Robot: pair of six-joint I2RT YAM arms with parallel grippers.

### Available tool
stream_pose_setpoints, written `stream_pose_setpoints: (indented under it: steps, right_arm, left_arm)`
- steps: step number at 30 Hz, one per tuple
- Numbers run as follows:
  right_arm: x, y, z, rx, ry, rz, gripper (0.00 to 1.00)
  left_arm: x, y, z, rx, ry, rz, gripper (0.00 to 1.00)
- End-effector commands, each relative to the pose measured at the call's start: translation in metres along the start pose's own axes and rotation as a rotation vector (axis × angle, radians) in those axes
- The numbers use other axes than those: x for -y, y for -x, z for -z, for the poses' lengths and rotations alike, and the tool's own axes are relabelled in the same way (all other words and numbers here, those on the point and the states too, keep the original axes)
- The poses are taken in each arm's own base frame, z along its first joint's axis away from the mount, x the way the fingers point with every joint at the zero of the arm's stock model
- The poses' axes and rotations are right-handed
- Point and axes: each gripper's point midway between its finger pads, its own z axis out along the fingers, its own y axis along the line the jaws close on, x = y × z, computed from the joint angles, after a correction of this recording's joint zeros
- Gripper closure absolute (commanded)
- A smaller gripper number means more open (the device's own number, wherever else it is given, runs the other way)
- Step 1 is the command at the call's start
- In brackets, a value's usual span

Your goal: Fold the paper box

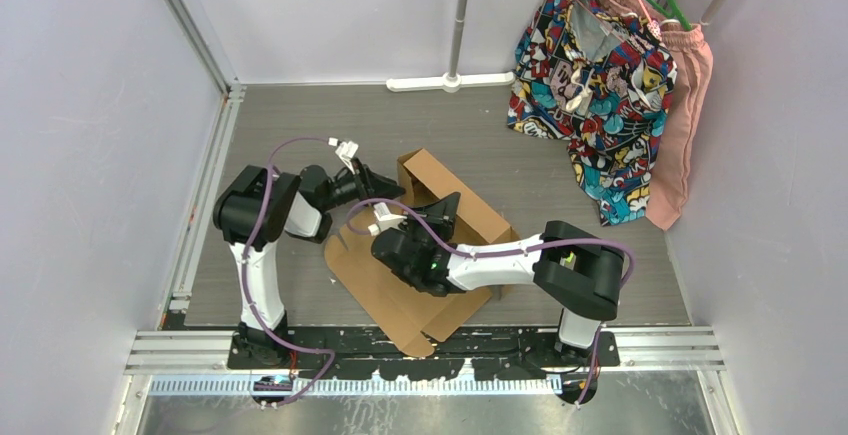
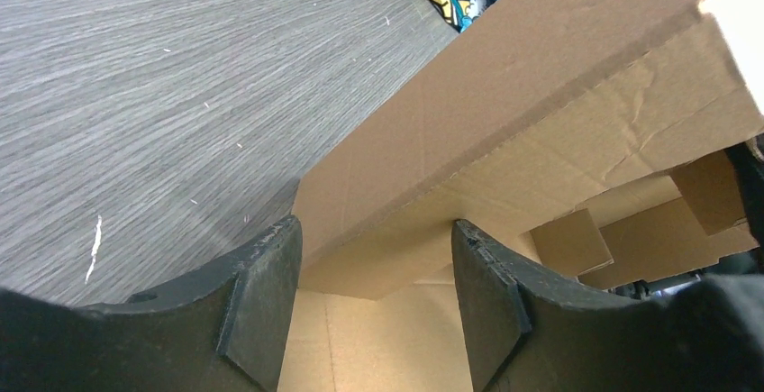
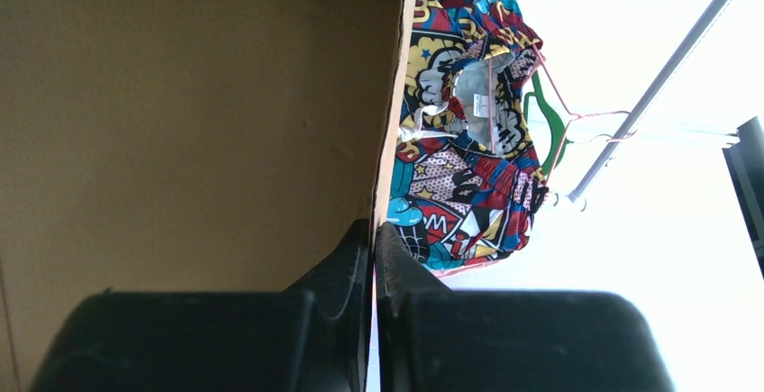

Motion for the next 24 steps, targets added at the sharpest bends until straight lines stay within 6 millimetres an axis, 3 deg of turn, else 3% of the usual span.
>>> stream_pose_setpoints:
  steps: [1,15,24]
  right_arm:
    - [-0.025,0.028,-0.001,0.135,0.103,-0.035,0.95]
    - [-0.028,0.03,0.0,0.153,0.122,-0.042,0.95]
    - [-0.031,0.032,0.0,0.175,0.141,-0.042,0.95]
  left_arm:
    - [0.001,0.009,-0.008,0.039,-0.015,-0.095,0.37]
    - [-0.012,0.013,-0.008,0.082,0.062,-0.127,0.37]
    - [-0.004,0.023,-0.013,0.088,0.085,-0.174,0.4]
